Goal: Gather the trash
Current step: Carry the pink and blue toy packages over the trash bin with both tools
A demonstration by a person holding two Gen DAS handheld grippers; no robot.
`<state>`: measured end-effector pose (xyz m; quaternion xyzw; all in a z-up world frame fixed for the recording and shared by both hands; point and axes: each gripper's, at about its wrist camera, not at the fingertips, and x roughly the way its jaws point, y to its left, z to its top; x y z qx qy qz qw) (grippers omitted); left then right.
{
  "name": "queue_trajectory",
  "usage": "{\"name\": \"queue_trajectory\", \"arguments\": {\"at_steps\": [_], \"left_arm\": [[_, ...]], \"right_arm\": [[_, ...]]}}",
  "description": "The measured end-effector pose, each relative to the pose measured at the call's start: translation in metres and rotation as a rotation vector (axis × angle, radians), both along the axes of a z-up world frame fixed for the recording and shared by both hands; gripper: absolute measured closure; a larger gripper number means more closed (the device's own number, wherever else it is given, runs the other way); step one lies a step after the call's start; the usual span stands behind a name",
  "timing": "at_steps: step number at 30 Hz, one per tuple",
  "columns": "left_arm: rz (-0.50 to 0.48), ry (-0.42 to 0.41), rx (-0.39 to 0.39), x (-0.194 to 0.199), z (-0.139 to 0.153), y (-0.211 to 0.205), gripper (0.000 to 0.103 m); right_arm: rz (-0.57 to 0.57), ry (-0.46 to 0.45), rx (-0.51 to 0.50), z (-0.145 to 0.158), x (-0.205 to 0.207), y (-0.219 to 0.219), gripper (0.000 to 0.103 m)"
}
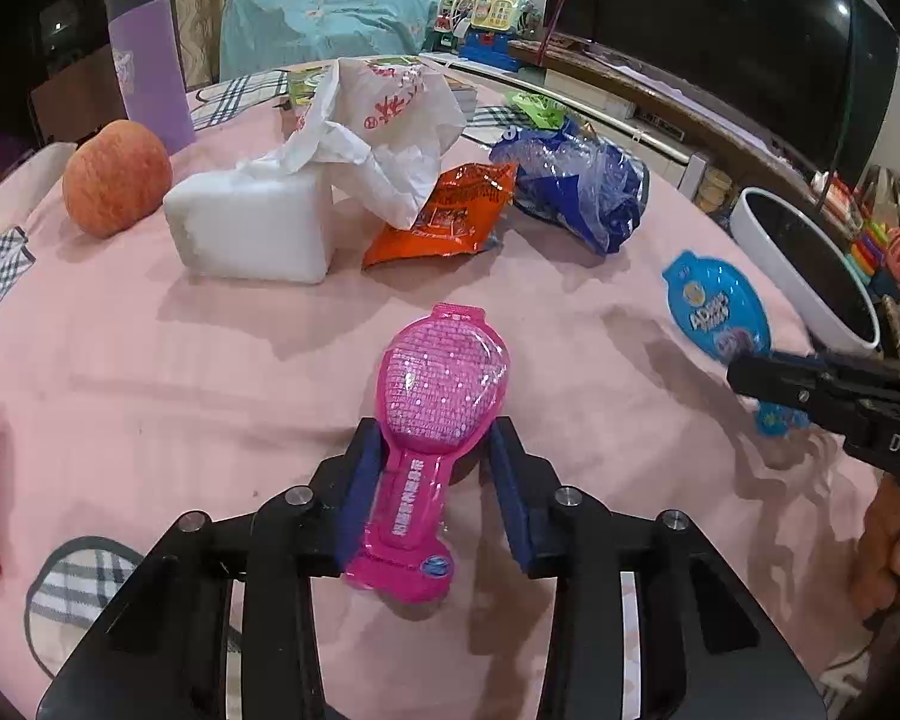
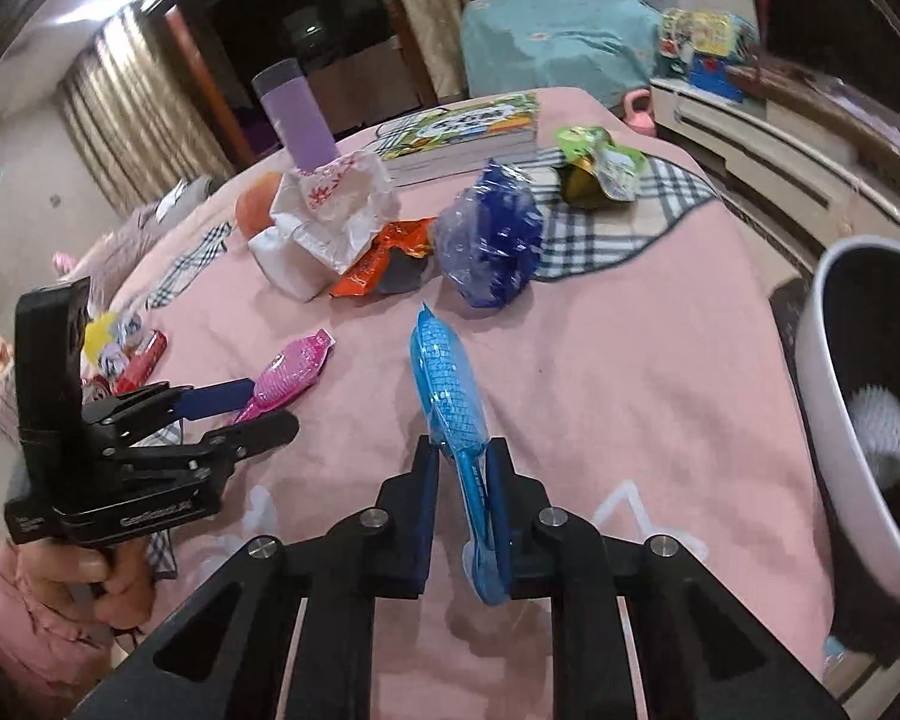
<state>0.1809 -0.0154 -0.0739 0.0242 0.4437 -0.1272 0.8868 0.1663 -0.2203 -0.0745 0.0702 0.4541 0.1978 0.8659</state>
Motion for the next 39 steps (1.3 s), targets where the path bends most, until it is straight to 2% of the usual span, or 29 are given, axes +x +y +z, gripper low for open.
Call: {"name": "queue_trajectory", "arguments": {"at_steps": [3,4,6,8,10,13,22,32,39], "left_arm": [[0.007,0.012,-0.051,-0.001,0.002,0.003,0.075],[0.005,0.016,-0.078,-0.002,0.004,0.003,0.085],[-0.004,0.026,-0.11,-0.004,0.005,0.0,0.084],[-0.01,0.022,-0.108,-0.006,0.006,-0.006,0.084],[-0.016,0.025,-0.123,-0.009,0.006,-0.01,0.084],[-0.041,0.022,-0.148,-0.015,0.01,-0.022,0.084],[-0.144,0.024,-0.193,-0.029,0.021,-0.074,0.084],[-0.233,0.016,-0.189,-0.039,0.028,-0.124,0.084],[-0.269,0.005,-0.183,-0.04,0.036,-0.141,0.084]], "right_arm": [[-0.045,0.022,0.024,-0.005,0.001,-0.01,0.088],[-0.053,0.026,0.026,-0.006,0.002,-0.011,0.088],[-0.08,0.042,0.048,-0.012,0.005,-0.017,0.088],[-0.087,0.035,0.054,-0.012,0.005,-0.018,0.089],[-0.09,0.01,0.028,-0.007,0.001,-0.015,0.089],[-0.087,-0.017,0.04,-0.001,-0.008,-0.017,0.09],[-0.182,-0.066,0.08,0.017,-0.036,-0.053,0.09],[-0.308,-0.126,0.079,0.032,-0.069,-0.097,0.09],[-0.369,-0.159,0.076,0.041,-0.077,-0.123,0.09]]}}
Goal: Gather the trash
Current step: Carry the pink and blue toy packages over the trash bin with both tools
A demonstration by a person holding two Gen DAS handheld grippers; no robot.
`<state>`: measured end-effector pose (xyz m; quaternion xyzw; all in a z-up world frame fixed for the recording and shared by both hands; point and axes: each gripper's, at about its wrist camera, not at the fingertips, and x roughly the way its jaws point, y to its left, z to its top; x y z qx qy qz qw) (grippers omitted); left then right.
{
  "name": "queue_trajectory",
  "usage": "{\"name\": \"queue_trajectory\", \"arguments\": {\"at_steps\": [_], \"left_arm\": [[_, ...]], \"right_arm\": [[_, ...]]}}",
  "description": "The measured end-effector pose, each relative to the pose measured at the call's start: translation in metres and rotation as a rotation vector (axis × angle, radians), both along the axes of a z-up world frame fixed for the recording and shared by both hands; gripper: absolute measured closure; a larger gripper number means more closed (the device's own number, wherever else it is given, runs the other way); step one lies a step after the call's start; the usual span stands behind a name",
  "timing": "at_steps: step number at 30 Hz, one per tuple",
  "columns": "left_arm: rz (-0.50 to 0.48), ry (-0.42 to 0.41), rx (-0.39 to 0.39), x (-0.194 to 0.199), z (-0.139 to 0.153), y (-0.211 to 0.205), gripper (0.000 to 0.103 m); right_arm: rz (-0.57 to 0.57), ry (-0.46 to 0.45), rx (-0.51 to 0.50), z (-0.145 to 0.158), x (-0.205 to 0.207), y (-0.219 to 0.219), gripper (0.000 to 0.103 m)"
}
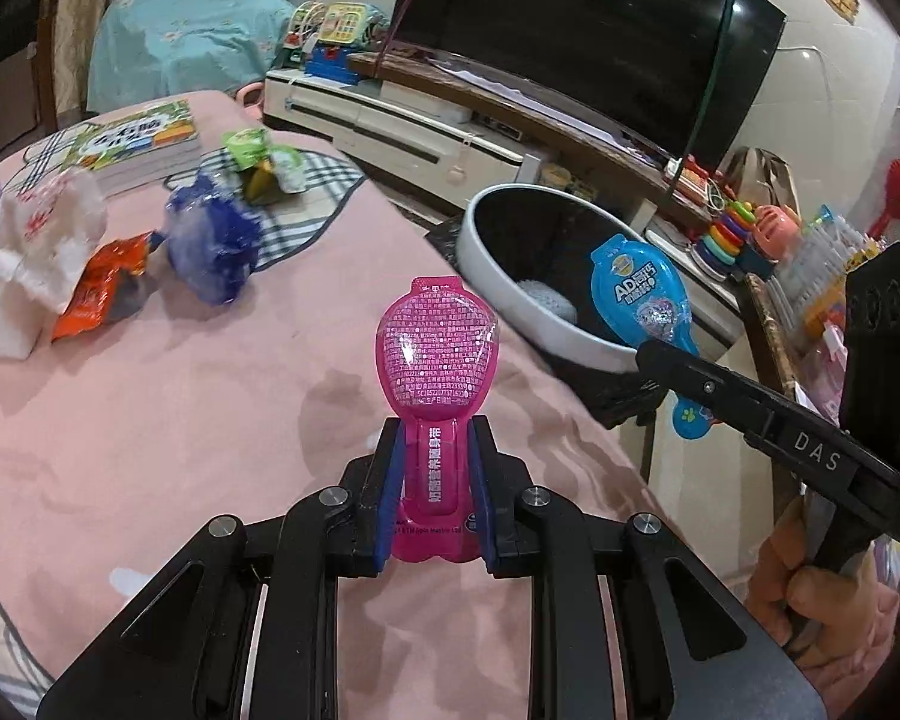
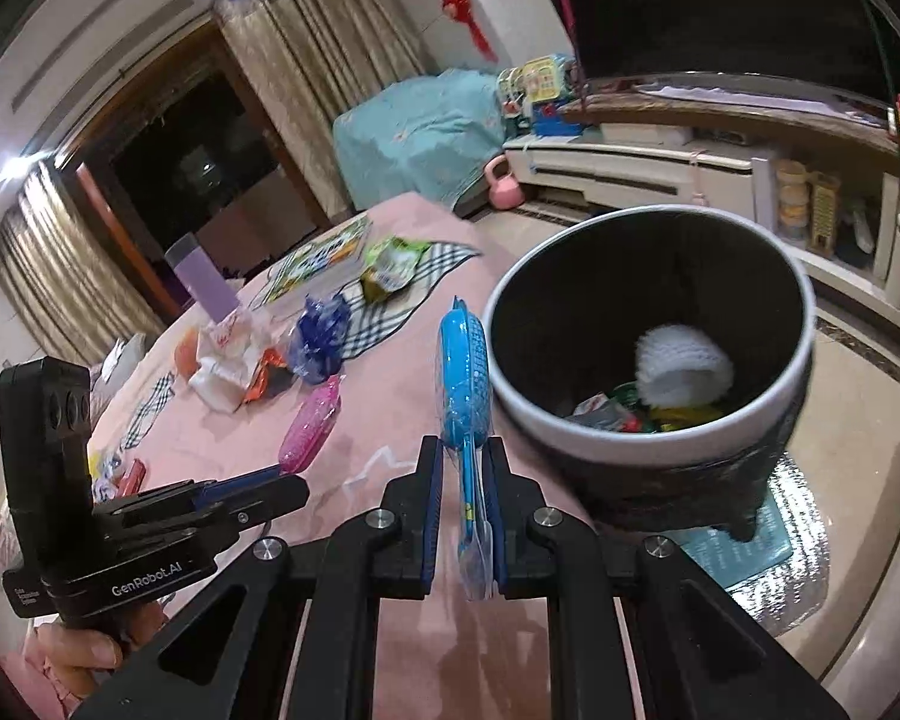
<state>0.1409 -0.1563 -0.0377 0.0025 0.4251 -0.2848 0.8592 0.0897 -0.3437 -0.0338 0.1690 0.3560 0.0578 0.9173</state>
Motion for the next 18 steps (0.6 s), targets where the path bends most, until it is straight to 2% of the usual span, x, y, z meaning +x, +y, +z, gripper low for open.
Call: {"name": "queue_trajectory", "arguments": {"at_steps": [18], "left_arm": [[-0.082,-0.039,0.02,0.007,0.02,-0.057,0.084]], "right_arm": [[-0.081,-0.019,-0.01,0.007,-0.005,-0.044,0.09]]}}
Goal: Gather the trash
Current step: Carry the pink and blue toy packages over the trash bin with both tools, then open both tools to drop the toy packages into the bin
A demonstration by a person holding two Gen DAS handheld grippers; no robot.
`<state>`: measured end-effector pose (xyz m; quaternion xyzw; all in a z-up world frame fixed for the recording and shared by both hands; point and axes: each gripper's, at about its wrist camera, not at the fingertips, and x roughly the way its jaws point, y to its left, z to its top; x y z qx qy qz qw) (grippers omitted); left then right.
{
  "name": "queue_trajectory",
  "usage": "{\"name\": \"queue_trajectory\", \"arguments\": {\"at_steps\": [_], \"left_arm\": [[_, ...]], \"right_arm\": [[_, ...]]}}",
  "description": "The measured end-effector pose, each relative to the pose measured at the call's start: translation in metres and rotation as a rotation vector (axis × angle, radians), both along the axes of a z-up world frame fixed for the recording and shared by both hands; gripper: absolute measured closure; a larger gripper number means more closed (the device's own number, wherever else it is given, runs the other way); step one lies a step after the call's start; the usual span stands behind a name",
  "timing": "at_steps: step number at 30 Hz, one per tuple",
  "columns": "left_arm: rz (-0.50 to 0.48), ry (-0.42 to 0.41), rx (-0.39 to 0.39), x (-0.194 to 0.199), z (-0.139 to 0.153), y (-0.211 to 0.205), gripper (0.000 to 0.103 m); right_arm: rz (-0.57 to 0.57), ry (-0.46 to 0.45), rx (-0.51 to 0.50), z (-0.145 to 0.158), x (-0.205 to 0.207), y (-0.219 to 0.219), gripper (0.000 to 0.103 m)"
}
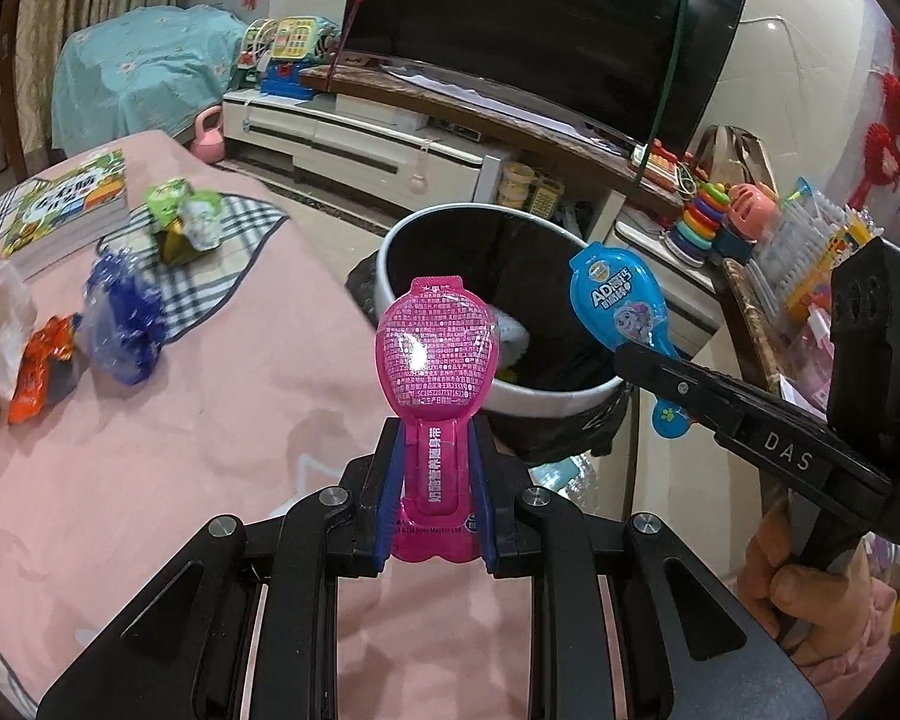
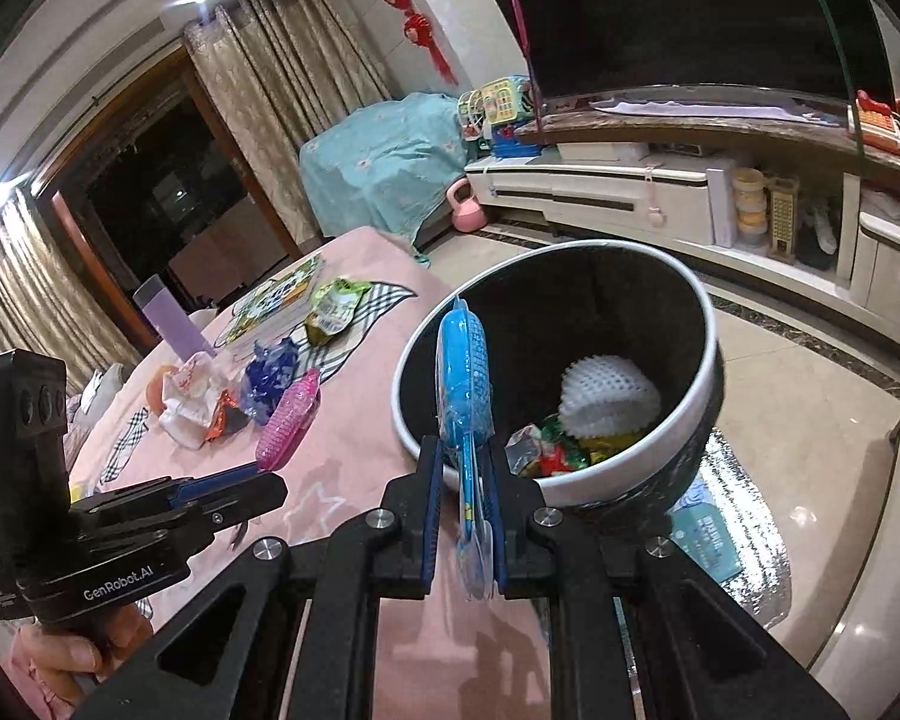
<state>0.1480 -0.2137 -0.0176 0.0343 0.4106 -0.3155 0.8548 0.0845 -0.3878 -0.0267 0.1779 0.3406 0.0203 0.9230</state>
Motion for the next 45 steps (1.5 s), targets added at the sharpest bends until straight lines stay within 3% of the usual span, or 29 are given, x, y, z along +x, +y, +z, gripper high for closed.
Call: {"name": "queue_trajectory", "arguments": {"at_steps": [32,45], "left_arm": [[-0.068,-0.01,0.06,0.047,0.004,-0.079,0.084],[-0.065,0.053,0.085,0.07,-0.014,-0.092,0.083]], "right_arm": [[-0.029,0.045,-0.056,0.001,0.049,-0.048,0.089],[-0.023,0.106,-0.081,-0.012,0.07,-0.054,0.089]]}}
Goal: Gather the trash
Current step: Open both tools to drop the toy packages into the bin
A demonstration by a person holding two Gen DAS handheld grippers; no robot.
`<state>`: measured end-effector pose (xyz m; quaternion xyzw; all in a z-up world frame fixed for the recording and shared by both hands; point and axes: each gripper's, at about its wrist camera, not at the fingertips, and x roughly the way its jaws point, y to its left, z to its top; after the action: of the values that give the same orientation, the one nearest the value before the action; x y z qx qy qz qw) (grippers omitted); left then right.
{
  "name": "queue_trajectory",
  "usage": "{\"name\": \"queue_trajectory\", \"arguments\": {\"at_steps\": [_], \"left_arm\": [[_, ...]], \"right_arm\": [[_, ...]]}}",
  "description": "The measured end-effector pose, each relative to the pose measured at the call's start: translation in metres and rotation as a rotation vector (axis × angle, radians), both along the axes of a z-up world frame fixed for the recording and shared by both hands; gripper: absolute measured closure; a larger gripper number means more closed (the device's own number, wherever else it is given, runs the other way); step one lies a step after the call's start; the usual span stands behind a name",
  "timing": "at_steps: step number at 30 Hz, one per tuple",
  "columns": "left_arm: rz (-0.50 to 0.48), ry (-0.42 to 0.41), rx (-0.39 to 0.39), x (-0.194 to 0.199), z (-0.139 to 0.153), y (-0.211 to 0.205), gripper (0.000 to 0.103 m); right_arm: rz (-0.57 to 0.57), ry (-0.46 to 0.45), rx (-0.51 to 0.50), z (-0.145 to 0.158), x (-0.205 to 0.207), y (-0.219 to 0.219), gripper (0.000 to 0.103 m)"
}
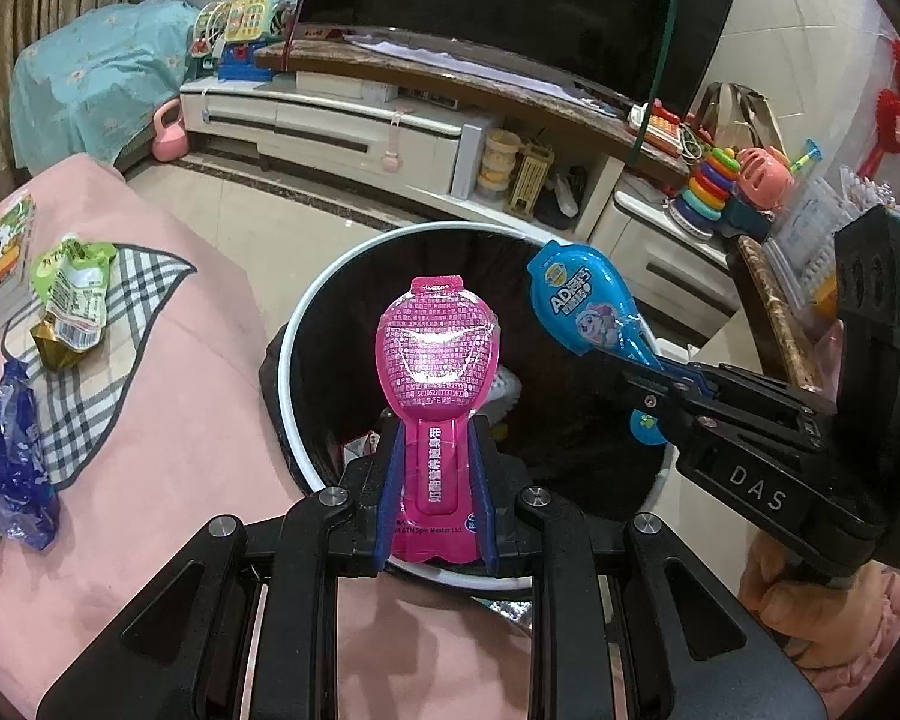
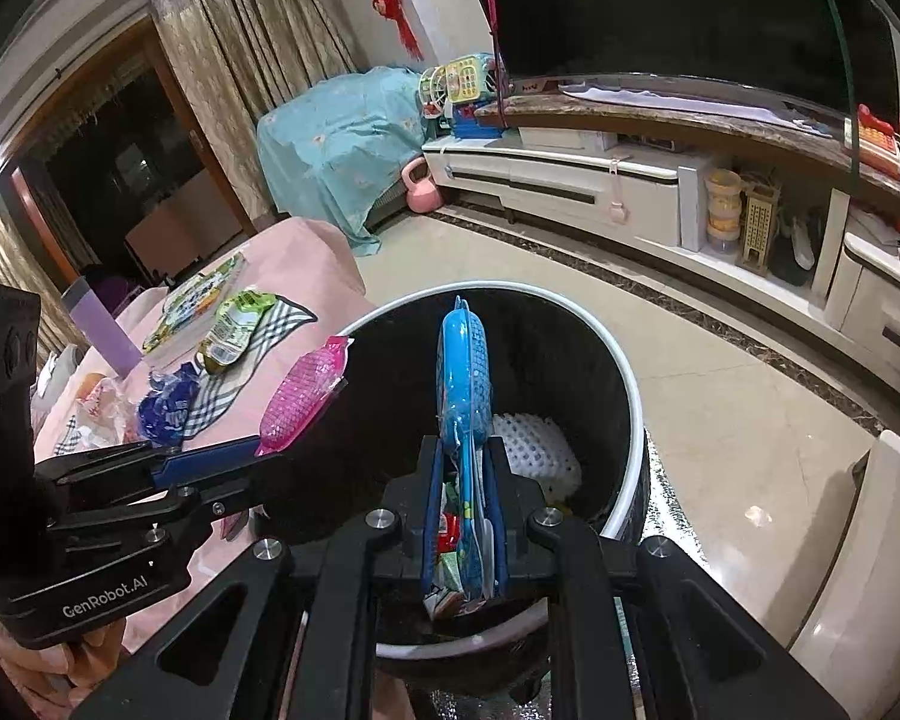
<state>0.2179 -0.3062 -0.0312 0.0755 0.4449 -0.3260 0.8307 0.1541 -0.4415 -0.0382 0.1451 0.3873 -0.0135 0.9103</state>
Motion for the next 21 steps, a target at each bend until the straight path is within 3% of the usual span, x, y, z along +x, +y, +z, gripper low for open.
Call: {"name": "queue_trajectory", "arguments": {"at_steps": [4,6,8,18,21], "left_arm": [[0.009,0.025,-0.01,0.005,-0.002,0.001,0.081],[0.013,0.027,-0.02,0.005,-0.001,0.005,0.069],[0.026,0.013,-0.03,0.003,0.002,0.01,0.046],[0.136,0.014,-0.081,-0.022,0.001,0.072,0.042],[0.194,0.002,-0.091,-0.035,-0.001,0.101,0.04]], "right_arm": [[-0.004,0.006,0.006,-0.001,0.005,-0.002,0.085],[-0.01,0.01,0.012,-0.001,0.006,-0.005,0.084],[-0.015,0.005,0.017,0.0,0.005,-0.007,0.082],[-0.009,-0.057,0.032,0.015,-0.013,0.01,0.065],[0.018,-0.092,0.064,0.022,-0.02,0.027,0.046]]}}
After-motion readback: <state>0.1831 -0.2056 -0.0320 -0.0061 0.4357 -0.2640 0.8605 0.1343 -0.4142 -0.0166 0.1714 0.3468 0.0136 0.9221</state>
